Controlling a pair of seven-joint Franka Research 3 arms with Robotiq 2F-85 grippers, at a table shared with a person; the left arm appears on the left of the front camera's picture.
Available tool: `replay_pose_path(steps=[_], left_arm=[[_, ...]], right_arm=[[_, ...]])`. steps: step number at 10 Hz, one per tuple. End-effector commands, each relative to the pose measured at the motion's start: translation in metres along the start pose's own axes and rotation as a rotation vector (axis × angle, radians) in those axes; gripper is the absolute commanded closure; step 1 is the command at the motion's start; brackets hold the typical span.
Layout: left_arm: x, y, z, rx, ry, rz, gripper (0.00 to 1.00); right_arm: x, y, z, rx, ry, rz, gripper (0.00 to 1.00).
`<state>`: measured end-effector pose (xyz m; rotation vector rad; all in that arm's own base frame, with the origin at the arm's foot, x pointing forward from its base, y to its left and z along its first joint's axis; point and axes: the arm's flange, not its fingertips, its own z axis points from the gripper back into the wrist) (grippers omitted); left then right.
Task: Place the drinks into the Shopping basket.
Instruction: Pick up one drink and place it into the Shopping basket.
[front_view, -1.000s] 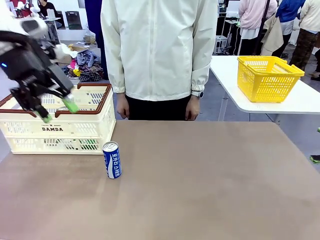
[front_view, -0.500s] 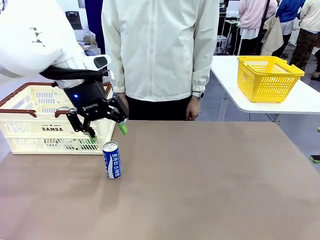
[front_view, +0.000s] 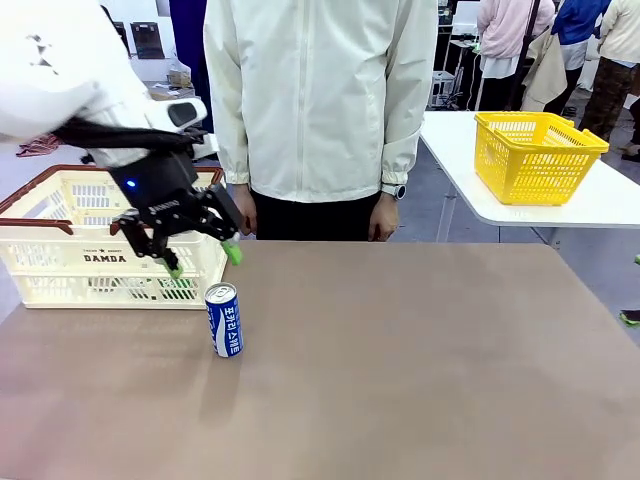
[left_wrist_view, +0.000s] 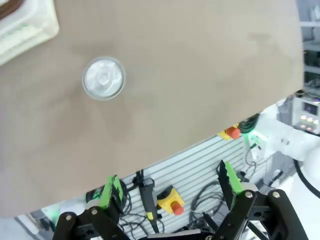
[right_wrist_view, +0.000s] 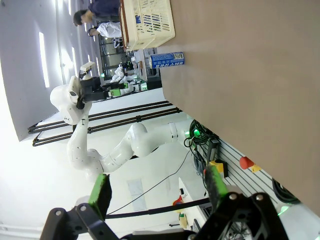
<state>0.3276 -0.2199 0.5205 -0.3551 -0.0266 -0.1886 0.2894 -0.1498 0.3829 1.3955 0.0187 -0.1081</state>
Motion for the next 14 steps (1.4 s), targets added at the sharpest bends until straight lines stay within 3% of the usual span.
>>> replay_pose_path(steps=[1,4,6,8,11,14], left_arm=[[-0.004,-0.003,-0.040,0.073,-0.093,0.012,0.00],[-0.014,-0.005,-0.075,0.235,-0.180,0.039,0.00],[-0.011,0.009,-0.078,0.257,-0.211,0.005,0.00],[0.005,0.024,-0.087,0.232,-0.184,0.019,0.00],[0.034,0.028,-0.097,0.289,-0.201,0.064,0.00],[0.057,0.029,-0.111,0.298,-0.144,0.050,0.00]], right_arm=[[-0.001,0.004,0.002,-0.002,0.008,-0.015,0.00],[-0.001,0.004,0.002,-0.002,0.008,-0.015,0.00],[-0.001,0.004,0.002,-0.002,0.008,-0.015,0.00],[-0.001,0.004,0.002,-0.002,0.008,-0.015,0.00],[-0.001,0.004,0.002,-0.002,0.008,-0.015,0.00],[-0.001,0.004,0.002,-0.002,0.008,-0.015,0.00]])
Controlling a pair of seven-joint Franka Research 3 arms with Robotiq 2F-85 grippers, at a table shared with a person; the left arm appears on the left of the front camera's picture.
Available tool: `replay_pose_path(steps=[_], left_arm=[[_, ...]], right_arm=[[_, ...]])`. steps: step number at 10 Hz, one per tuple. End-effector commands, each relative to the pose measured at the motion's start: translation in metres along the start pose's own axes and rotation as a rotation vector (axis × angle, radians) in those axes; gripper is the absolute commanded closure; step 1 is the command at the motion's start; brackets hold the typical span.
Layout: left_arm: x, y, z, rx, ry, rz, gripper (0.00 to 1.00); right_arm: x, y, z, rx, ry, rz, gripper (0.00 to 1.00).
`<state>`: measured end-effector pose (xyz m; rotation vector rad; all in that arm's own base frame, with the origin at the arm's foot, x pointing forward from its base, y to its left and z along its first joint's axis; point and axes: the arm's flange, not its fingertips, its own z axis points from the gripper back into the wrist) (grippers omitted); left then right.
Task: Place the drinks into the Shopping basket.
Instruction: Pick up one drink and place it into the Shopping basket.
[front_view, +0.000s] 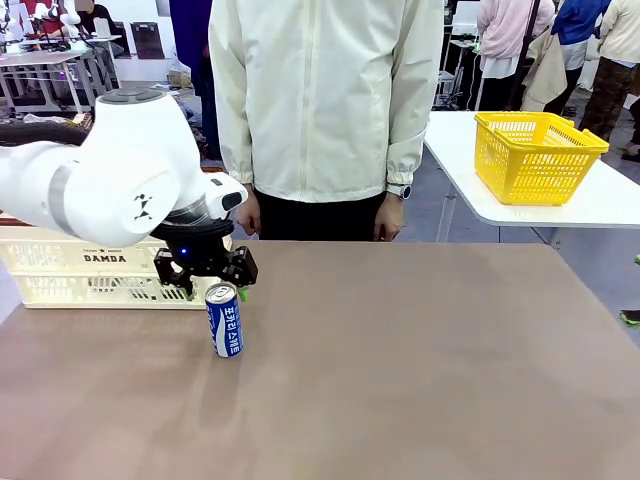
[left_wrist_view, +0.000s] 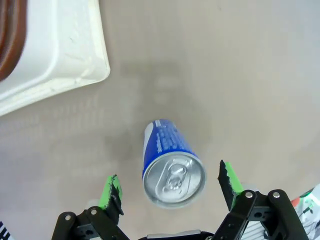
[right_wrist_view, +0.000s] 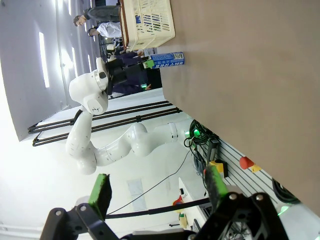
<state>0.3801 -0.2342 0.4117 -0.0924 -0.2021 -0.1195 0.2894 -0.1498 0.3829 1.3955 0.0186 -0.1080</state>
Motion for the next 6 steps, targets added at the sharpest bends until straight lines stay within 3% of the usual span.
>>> replay_pose_path(steps=[1,6], left_arm=[[0.011,-0.009,-0.011,0.028,0.038,0.014,0.00],[0.012,-0.008,-0.032,0.046,0.143,0.018,0.00]], right_arm=[[-0.001,0.004,0.002,-0.002,0.008,-0.015,0.00],[-0.001,0.004,0.002,-0.002,0.008,-0.015,0.00]])
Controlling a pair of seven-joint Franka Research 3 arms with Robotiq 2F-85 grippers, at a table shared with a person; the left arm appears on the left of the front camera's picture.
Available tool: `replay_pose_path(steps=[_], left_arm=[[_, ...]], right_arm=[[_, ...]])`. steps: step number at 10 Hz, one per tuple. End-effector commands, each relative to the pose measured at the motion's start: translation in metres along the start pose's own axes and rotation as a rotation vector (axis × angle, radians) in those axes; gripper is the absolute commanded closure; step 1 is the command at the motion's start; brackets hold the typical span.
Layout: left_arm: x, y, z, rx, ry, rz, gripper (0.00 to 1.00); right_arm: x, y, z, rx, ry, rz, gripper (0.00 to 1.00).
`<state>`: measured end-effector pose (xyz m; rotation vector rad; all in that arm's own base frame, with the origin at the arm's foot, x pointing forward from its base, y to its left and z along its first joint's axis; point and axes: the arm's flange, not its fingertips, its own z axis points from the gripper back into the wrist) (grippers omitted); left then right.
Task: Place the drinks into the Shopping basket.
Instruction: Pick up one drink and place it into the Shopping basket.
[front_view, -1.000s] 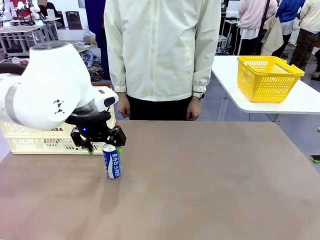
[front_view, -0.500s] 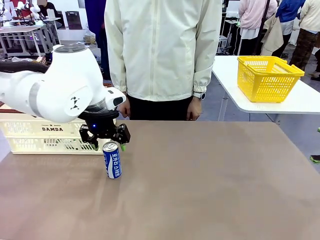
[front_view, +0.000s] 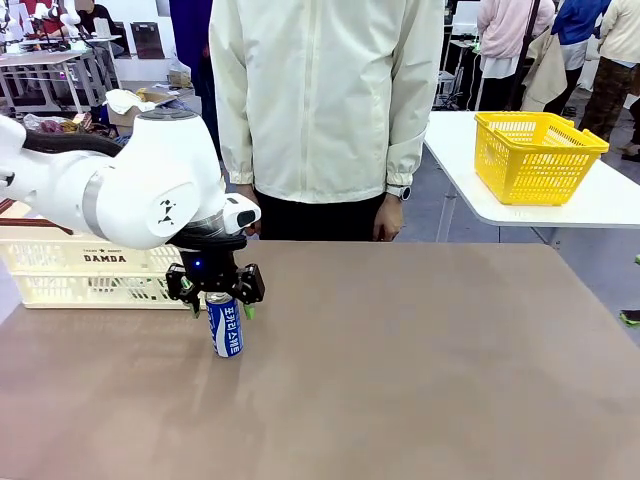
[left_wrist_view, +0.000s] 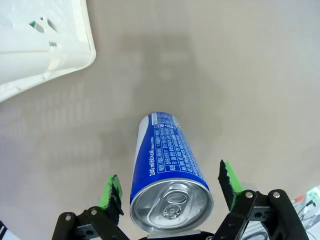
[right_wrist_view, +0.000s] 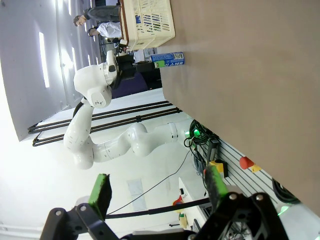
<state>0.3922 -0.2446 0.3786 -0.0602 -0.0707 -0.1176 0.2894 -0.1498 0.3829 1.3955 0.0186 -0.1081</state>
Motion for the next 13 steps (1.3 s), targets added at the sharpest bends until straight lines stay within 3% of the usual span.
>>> replay_pose_path(steps=[1,3,4,5,11,13], left_arm=[[0.006,-0.002,0.002,0.019,0.021,0.018,0.00],[0.008,-0.003,0.001,0.013,0.006,0.004,0.00],[0.007,-0.003,0.003,0.024,-0.009,-0.001,0.57],[0.007,-0.004,0.003,0.023,-0.010,-0.003,1.00],[-0.009,-0.012,0.016,0.039,0.015,-0.030,1.00],[-0.026,-0.007,0.081,0.035,-0.072,-0.106,1.00]], right_arm=[[-0.001,0.004,0.002,-0.002,0.008,-0.015,0.00],[-0.001,0.004,0.002,-0.002,0.008,-0.015,0.00],[-0.001,0.004,0.002,-0.002,0.008,-0.015,0.00],[-0.001,0.004,0.002,-0.002,0.008,-0.015,0.00],[-0.001,0.004,0.002,-0.002,0.008,-0.015,0.00],[-0.001,0.004,0.002,-0.002,0.008,-0.015,0.00]])
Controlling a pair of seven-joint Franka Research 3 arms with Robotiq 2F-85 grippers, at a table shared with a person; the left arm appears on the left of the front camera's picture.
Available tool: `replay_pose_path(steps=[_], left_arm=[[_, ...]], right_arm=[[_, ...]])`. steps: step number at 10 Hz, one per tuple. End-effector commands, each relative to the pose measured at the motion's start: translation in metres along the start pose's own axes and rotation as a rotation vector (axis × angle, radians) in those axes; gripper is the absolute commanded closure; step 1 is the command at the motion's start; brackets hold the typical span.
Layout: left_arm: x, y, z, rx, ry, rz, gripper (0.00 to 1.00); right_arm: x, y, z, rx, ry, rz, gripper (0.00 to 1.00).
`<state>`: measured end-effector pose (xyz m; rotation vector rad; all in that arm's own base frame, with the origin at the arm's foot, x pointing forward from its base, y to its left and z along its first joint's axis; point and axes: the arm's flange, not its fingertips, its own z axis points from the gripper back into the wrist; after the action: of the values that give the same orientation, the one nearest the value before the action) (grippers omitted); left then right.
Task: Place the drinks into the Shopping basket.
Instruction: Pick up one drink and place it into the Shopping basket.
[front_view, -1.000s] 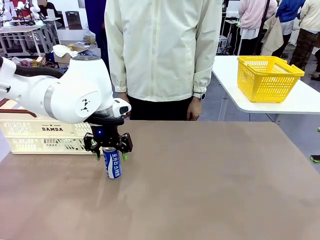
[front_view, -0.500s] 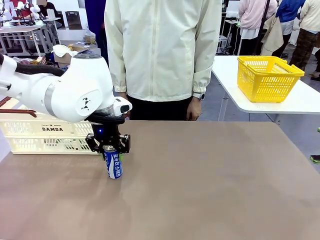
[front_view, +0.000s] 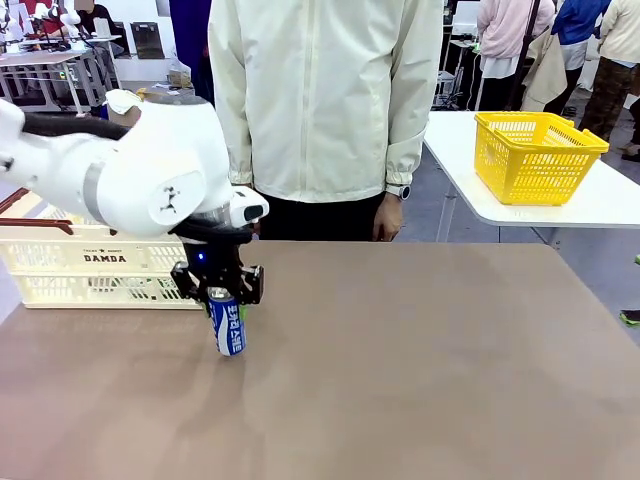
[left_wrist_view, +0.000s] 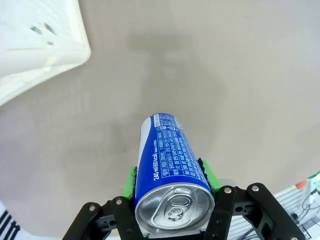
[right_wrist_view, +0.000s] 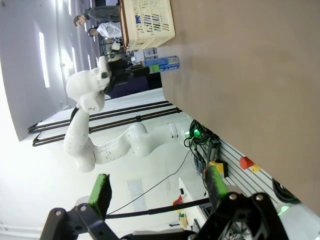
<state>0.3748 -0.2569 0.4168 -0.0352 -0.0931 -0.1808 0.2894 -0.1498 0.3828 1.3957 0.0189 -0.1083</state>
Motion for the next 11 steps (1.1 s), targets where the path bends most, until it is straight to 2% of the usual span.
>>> replay_pose_path(steps=[1,3,4,5,6,8,9,11], left_arm=[[-0.017,0.019,0.087,0.032,-0.097,-0.050,1.00],[-0.004,0.040,0.166,0.016,-0.078,-0.128,1.00],[0.015,0.058,0.206,0.039,-0.181,-0.130,1.00],[0.036,0.083,0.231,0.036,-0.269,-0.072,1.00],[0.053,0.107,0.241,-0.047,-0.322,-0.062,1.00],[0.092,0.148,0.217,-0.129,-0.364,0.077,1.00],[0.114,0.159,0.190,-0.082,-0.301,0.145,1.00],[0.147,0.166,0.135,-0.129,-0.235,0.163,1.00]], right_arm=[[-0.001,0.004,0.002,-0.002,0.008,-0.015,0.00],[-0.001,0.004,0.002,-0.002,0.008,-0.015,0.00],[-0.001,0.004,0.002,-0.002,0.008,-0.015,0.00],[-0.001,0.004,0.002,-0.002,0.008,-0.015,0.00],[-0.001,0.004,0.002,-0.002,0.008,-0.015,0.00],[-0.001,0.004,0.002,-0.002,0.008,-0.015,0.00],[-0.001,0.004,0.002,-0.002,0.008,-0.015,0.00],[-0.001,0.004,0.002,-0.002,0.008,-0.015,0.00]])
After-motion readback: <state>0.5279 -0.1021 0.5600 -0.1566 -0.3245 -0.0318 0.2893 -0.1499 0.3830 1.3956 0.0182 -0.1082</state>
